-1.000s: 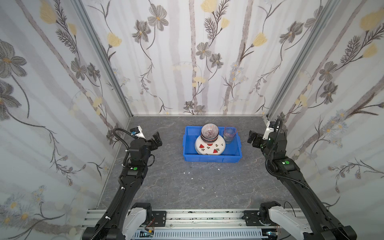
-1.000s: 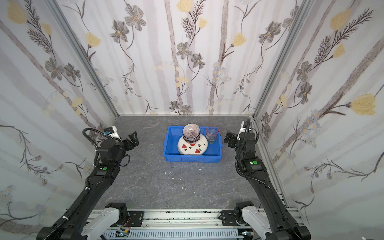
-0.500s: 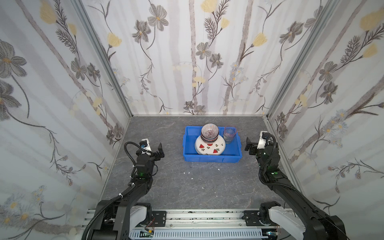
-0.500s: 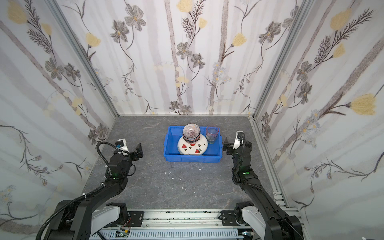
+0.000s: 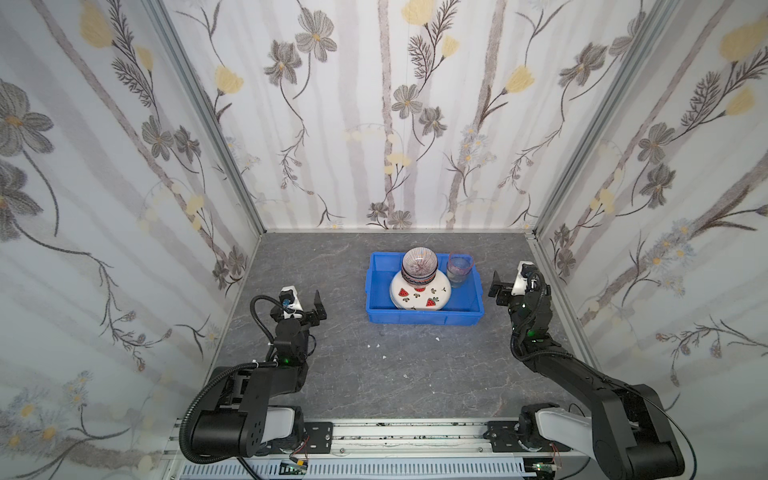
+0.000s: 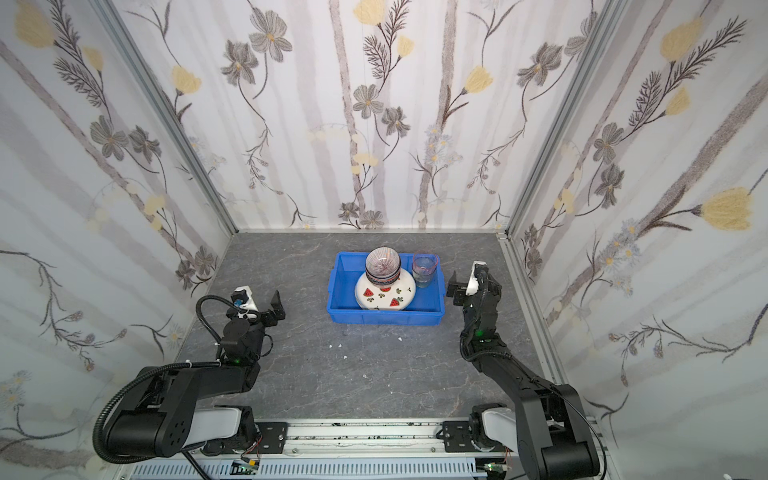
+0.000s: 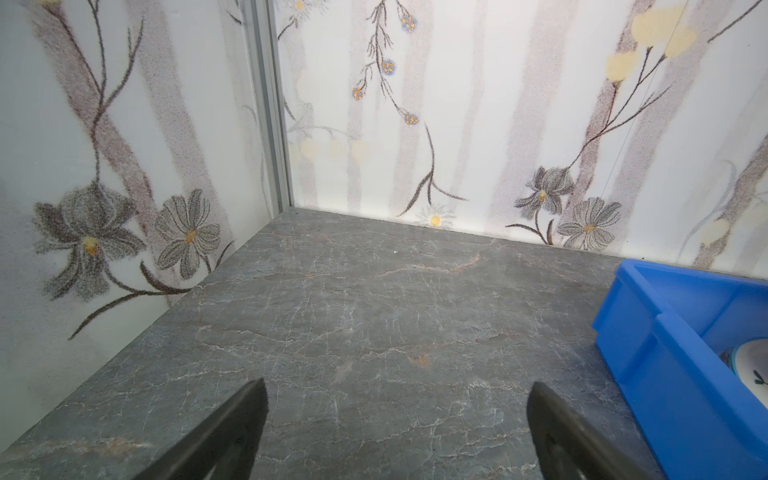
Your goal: Place the mixed dishes into the plastic bin
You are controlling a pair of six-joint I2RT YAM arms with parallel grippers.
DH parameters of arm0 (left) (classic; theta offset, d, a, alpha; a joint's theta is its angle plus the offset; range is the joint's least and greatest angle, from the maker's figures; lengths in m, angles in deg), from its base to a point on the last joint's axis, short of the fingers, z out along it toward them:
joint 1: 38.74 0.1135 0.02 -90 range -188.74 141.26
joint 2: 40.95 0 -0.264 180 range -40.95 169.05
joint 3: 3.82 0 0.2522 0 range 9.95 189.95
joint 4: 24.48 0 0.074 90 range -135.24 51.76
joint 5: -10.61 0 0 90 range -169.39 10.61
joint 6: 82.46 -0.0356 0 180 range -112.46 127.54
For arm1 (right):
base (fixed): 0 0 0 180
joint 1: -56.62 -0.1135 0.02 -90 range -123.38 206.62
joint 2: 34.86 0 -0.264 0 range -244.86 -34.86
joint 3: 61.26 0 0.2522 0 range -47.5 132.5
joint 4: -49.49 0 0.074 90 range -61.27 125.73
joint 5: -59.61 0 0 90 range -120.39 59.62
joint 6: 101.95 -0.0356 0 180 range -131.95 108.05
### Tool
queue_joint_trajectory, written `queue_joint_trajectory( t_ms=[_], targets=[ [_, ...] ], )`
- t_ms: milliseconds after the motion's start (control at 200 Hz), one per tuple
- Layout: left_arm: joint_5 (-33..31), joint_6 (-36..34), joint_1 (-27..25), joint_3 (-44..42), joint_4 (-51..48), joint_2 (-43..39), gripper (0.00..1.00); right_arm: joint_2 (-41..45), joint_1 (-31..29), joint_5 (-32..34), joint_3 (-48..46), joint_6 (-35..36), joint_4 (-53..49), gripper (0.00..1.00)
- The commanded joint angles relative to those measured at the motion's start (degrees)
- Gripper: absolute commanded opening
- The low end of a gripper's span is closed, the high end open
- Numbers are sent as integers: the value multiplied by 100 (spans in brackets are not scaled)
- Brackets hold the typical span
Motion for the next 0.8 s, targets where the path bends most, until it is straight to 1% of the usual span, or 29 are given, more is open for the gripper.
queue_joint_trajectory(
  t_ms=[0,110,170,280,455,505,605,694,799],
  targets=[
    [-112,-62,1,3,495,100,100,-166,142,168,-165,9,673,100],
    [-95,-26,6,19,512,146,100,-415,395,-196,-560,-167,1497,100],
    [-35,-1,10,34,574,218,100,-579,479,-268,-818,-261,2066,100],
    [75,22,18,23,1160,692,100,-898,560,-441,-1210,-280,3132,100],
    [138,-26,11,58,1919,1541,100,-864,805,-1258,-1023,-300,2679,100],
    [102,36,33,102,1694,1466,100,-864,821,-1284,-1057,-323,2742,100],
    [201,58,71,176,1609,1498,100,-870,841,-1342,-1059,-334,2750,100],
    [204,106,119,302,1347,1483,100,-929,838,-1764,-980,-148,2692,100],
    [356,165,222,451,1047,1464,100,-919,838,-1768,-1000,-129,2709,100]
  ],
)
